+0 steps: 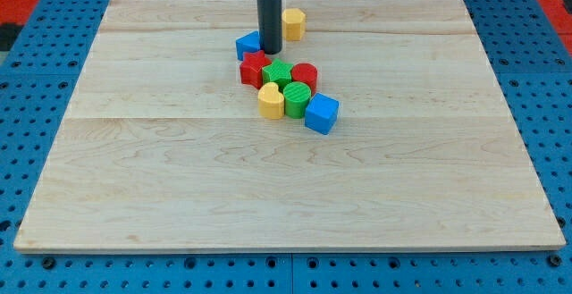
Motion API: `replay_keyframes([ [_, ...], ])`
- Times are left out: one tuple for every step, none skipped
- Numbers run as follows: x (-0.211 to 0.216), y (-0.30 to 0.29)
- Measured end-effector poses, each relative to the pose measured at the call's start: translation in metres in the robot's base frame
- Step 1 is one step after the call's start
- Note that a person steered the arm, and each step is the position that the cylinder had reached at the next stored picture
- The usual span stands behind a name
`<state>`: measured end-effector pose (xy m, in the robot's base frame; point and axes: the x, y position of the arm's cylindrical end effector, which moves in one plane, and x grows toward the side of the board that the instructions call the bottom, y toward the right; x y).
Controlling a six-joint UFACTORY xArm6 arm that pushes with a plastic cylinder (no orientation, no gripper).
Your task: Point at the yellow hexagon
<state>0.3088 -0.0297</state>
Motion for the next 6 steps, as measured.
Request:
replay_keyframes([
  [0.0, 0.008],
  [-0.007, 0.048],
  [-0.057, 0.09],
  [-0.083, 0.093],
  [-0.076, 0.073],
  [-0.069, 0.064],
])
